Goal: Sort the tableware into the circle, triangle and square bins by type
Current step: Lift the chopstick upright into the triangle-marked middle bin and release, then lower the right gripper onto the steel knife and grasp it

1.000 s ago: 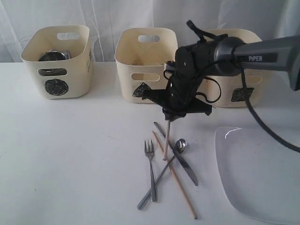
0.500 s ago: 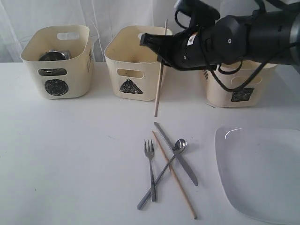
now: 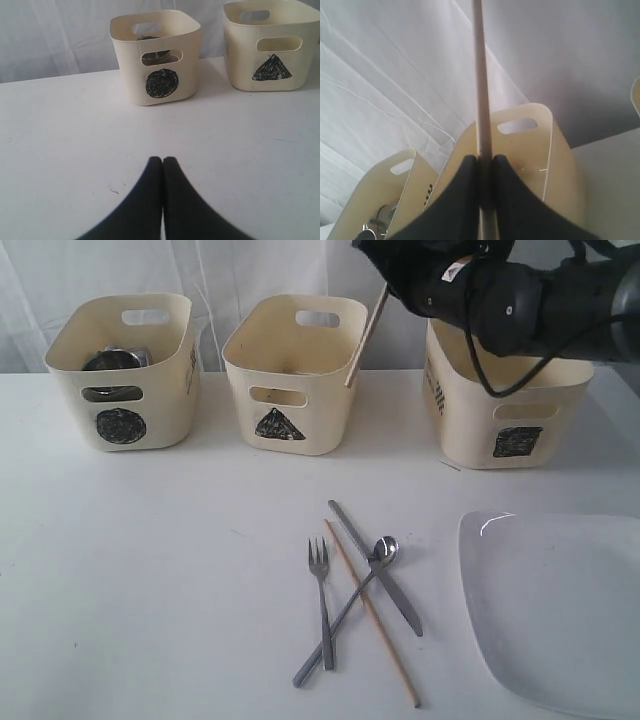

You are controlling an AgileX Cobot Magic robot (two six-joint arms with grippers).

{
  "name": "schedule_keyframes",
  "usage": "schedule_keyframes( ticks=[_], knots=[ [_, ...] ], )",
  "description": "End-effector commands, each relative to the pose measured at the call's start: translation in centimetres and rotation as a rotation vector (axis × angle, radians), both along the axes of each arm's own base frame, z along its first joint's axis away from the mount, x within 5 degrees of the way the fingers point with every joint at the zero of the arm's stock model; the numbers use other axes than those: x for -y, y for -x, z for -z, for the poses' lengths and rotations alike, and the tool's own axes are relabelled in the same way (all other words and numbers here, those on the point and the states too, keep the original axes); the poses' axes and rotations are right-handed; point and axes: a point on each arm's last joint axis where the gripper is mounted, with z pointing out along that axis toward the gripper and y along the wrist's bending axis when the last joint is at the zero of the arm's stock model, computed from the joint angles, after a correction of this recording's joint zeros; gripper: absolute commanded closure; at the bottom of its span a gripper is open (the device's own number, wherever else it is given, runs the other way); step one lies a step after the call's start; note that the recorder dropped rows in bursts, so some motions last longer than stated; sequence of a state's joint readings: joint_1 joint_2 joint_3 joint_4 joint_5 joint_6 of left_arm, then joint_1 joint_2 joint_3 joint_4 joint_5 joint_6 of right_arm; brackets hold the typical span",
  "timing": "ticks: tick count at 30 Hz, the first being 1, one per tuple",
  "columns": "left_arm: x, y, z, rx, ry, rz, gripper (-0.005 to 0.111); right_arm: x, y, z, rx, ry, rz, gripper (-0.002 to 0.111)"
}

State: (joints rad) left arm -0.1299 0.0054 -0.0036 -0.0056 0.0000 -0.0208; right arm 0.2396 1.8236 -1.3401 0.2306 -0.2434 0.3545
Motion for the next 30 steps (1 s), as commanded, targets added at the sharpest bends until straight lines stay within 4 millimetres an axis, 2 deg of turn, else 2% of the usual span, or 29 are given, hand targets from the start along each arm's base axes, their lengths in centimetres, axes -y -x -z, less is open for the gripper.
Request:
schedule_keyframes(
  ticks=[1,6,15,24,30],
  knots=[
    [0.0,0.0,0.1,0.001,0.006,0.003,0.107,-0.3,-1.8,-1.8,0.069,0.004,0.001,0.108],
    [0.0,0.0,0.1,0.001,0.006,0.003,0.107,-0.9,-4.3,-2.4,0.117,-0.005,-0.001,0.108],
    [0.0,0.0,0.1,0.001,0.006,0.003,0.107,-2.0,-8.2,0.8,0.081,0.116,-0.031,0.108],
    [0.0,0.0,0.1,0.001,0.006,0.003,0.107,-3.0,-11.0,2.4,0.083,0.171,-0.056,0.108],
    [0.0,0.0,0.1,0.001,0.006,0.003,0.107,-4.4,-11.7,3.3,0.090,0.180,-0.079,0.088]
  ],
)
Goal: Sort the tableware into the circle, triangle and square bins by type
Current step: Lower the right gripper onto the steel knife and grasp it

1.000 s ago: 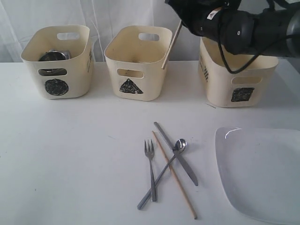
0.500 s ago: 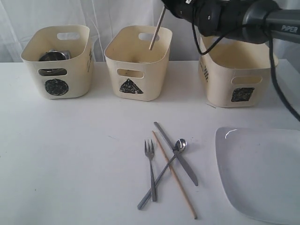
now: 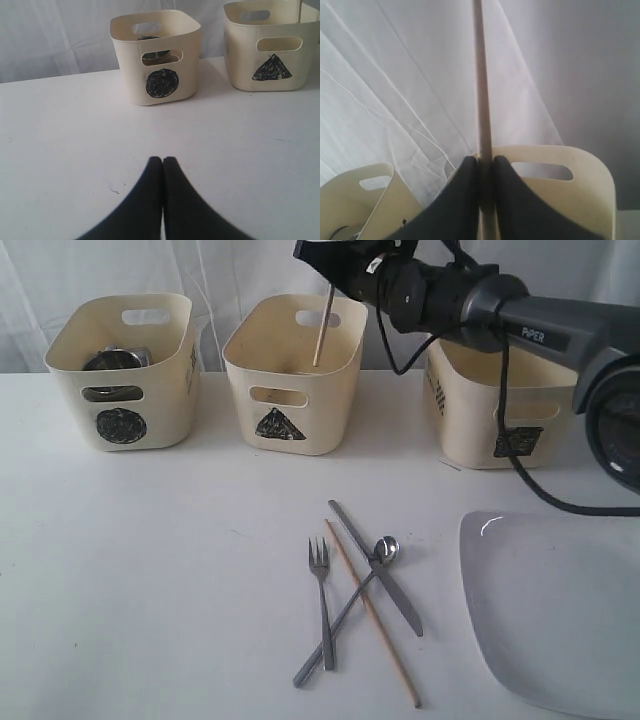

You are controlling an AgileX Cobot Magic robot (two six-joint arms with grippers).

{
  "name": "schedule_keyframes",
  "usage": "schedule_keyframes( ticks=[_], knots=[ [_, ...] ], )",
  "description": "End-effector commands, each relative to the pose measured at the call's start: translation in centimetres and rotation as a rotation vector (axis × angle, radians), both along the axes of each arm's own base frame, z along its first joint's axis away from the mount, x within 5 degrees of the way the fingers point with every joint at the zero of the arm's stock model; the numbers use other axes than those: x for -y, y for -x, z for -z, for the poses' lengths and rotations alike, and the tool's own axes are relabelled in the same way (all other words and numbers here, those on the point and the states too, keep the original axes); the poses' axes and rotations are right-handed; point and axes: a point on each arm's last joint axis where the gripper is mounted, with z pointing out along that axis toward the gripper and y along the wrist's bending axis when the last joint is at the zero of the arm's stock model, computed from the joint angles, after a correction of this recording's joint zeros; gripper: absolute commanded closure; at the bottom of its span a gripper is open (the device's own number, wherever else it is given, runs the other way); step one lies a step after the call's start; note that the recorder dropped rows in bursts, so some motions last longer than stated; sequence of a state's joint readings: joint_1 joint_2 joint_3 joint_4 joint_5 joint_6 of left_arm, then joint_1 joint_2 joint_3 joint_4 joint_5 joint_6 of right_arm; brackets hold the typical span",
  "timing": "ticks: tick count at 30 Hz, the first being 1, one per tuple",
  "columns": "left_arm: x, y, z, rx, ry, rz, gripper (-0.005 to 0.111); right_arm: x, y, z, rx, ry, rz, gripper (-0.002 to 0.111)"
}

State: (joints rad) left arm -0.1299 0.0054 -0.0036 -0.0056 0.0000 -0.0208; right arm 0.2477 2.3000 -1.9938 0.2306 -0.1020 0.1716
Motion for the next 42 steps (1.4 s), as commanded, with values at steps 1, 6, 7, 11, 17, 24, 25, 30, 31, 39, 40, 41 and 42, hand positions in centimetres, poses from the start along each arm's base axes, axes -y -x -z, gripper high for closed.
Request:
schedule_keyframes(
  ticks=[1,6,7,11,17,24,25,30,31,39,40,41,42],
  knots=[
    [0.0,0.0,0.1,0.001,0.006,0.003,0.107,-1.0,-0.4,0.3,0.021,0.045,-0.022,0.086],
    [0.0,0.0,0.1,0.001,0.006,0.003,0.107,-1.7,-0.3,0.8,-0.015,0.108,-0.053,0.082],
    [0.0,0.0,0.1,0.001,0.006,0.003,0.107,-1.9,-0.1,0.8,-0.032,0.123,-0.066,0.082],
    [0.0,0.0,0.1,0.001,0.006,0.003,0.107,-2.5,0.9,0.2,-0.104,0.175,-0.114,0.082],
    [0.0,0.0,0.1,0.001,0.006,0.003,0.107,-1.3,6.5,0.0,-0.228,0.302,-0.162,0.082],
    [0.0,0.0,0.1,0.001,0.006,0.003,0.107,0.8,17.0,-0.2,-0.459,0.469,-0.280,0.072],
    [0.0,0.0,0.1,0.001,0.006,0.003,0.107,0.7,18.3,0.3,-0.508,0.482,-0.307,0.067],
    [0.0,0.0,0.1,0.001,0.006,0.003,0.107,-0.4,22.3,4.6,-0.753,0.466,-0.364,0.059],
    [0.0,0.0,0.1,0.001,0.006,0.003,0.107,-0.5,22.5,5.4,-0.775,0.468,-0.365,0.059],
    [0.0,0.0,0.1,0.001,0.006,0.003,0.107,-0.3,22.2,9.8,-0.874,0.519,-0.362,0.059],
    [0.0,0.0,0.1,0.001,0.006,0.003,0.107,-0.3,22.0,9.9,-0.858,0.528,-0.364,0.059],
    [0.0,0.0,0.1,0.001,0.006,0.003,0.107,-0.4,21.9,9.9,-0.841,0.548,-0.376,0.059],
    [0.0,0.0,0.1,0.001,0.006,0.003,0.107,-0.4,21.9,9.9,-0.820,0.575,-0.396,0.059]
  ],
)
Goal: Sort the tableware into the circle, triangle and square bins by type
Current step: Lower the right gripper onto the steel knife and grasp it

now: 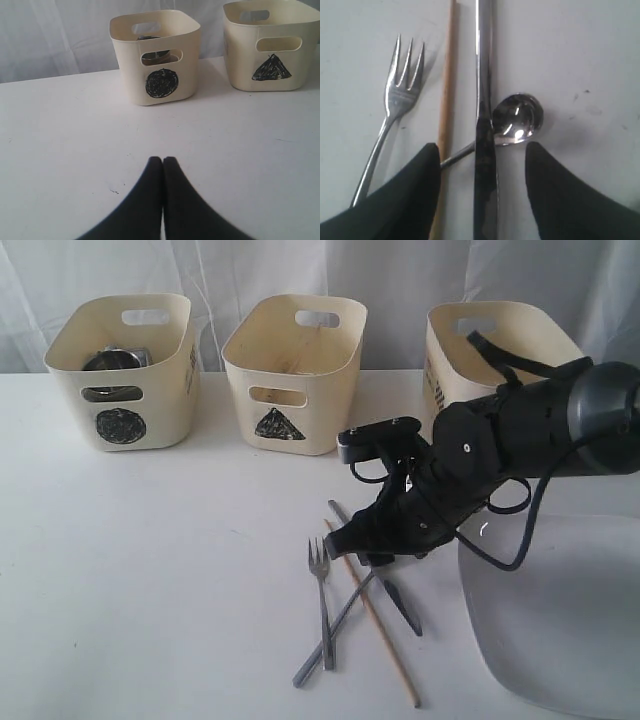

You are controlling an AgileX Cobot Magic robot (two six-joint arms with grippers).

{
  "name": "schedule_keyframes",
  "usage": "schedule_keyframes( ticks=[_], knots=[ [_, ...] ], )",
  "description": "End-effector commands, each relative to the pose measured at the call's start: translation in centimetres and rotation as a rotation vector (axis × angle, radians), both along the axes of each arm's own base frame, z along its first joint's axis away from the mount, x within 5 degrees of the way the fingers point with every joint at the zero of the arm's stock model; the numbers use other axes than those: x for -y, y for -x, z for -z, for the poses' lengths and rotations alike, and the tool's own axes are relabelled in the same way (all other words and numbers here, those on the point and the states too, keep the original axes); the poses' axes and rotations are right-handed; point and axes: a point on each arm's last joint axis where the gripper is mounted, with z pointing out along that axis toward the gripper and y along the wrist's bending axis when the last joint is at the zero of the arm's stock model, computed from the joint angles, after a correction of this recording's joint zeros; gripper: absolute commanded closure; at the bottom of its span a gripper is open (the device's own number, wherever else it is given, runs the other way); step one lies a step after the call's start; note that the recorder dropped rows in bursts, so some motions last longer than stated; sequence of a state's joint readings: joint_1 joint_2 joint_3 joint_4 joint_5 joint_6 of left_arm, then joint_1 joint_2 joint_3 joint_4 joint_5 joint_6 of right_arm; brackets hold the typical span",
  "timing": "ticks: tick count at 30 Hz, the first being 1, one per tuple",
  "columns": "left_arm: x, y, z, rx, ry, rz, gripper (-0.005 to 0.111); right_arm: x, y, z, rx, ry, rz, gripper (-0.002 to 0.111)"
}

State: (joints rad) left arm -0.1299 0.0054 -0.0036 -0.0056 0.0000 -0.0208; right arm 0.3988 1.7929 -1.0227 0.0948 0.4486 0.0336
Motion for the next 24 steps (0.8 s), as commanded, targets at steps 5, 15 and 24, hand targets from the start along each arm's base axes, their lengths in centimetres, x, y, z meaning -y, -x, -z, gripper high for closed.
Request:
schedule_keyframes(
  ticks=[5,15,24],
  knots=[
    [0.0,0.0,0.1,0.001,0.006,0.003,0.107,0.0,-0.5,0.3,0.109,0.099,-0.210,0.059],
    [0.0,0.0,0.1,0.001,0.006,0.003,0.107,-1.0,-3.0,0.0,0.142,0.127,-0.283,0.059],
    [0.0,0.0,0.1,0.001,0.006,0.003,0.107,-1.7,-4.4,0.9,0.090,0.144,-0.300,0.059]
  ],
)
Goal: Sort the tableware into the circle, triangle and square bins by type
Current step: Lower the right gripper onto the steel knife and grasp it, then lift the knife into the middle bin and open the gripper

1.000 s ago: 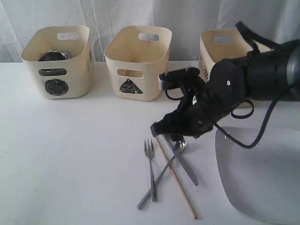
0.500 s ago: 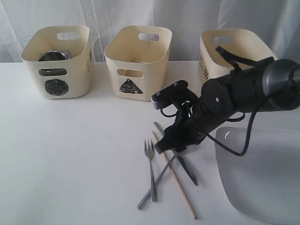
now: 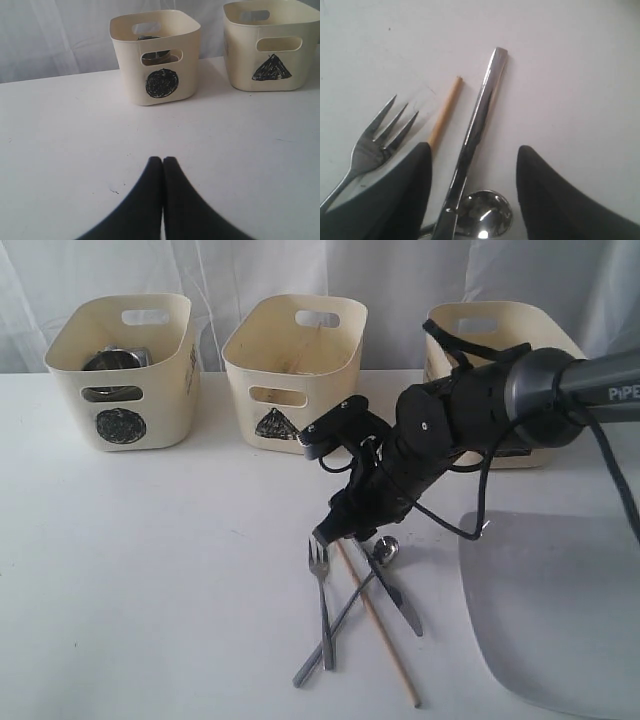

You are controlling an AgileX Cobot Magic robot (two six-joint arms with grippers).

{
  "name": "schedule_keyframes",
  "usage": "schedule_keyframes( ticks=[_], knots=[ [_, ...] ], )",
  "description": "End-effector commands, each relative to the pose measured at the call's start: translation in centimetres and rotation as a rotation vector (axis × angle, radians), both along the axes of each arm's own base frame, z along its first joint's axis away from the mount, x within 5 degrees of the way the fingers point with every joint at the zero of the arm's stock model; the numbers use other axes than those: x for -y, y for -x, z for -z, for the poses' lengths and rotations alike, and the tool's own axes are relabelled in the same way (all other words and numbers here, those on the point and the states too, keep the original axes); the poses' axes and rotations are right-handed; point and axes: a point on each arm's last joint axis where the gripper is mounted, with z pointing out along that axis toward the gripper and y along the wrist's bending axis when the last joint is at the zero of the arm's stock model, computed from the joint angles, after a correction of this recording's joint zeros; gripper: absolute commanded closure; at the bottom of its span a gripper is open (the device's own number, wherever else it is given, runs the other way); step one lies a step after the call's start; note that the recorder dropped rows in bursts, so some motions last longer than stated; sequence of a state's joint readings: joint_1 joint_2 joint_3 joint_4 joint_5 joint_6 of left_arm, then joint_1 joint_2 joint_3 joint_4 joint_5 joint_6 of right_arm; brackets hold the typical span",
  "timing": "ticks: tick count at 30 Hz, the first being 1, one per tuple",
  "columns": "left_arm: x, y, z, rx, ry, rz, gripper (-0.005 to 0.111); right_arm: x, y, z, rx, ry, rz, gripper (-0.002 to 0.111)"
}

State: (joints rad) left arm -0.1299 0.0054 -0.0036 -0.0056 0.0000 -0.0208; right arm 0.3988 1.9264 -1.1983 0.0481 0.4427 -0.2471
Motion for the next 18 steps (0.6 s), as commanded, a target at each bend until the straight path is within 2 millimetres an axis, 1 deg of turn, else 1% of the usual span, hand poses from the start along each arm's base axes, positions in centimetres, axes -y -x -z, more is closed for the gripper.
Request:
schedule_keyframes(
  ticks=[1,5,8,10,18],
  knots=[
    [0.0,0.0,0.1,0.001,0.006,0.003,0.107,-0.1,-0.2,0.5,-0.029,0.023,-0.018,0.059],
    [0.0,0.0,0.1,0.001,0.006,0.003,0.107,-0.1,-0.1,0.9,-0.054,0.034,-0.020,0.059],
    [0.0,0.0,0.1,0.001,0.006,0.003,0.107,-0.1,-0.1,1.1,-0.062,0.038,-0.021,0.062],
    [0.0,0.0,0.1,0.001,0.006,0.003,0.107,-0.1,-0.1,1.4,-0.071,0.041,-0.021,0.064],
    [0.0,0.0,0.1,0.001,0.006,0.003,0.107,-0.1,-0.2,2.9,-0.095,0.062,-0.028,0.064]
  ],
)
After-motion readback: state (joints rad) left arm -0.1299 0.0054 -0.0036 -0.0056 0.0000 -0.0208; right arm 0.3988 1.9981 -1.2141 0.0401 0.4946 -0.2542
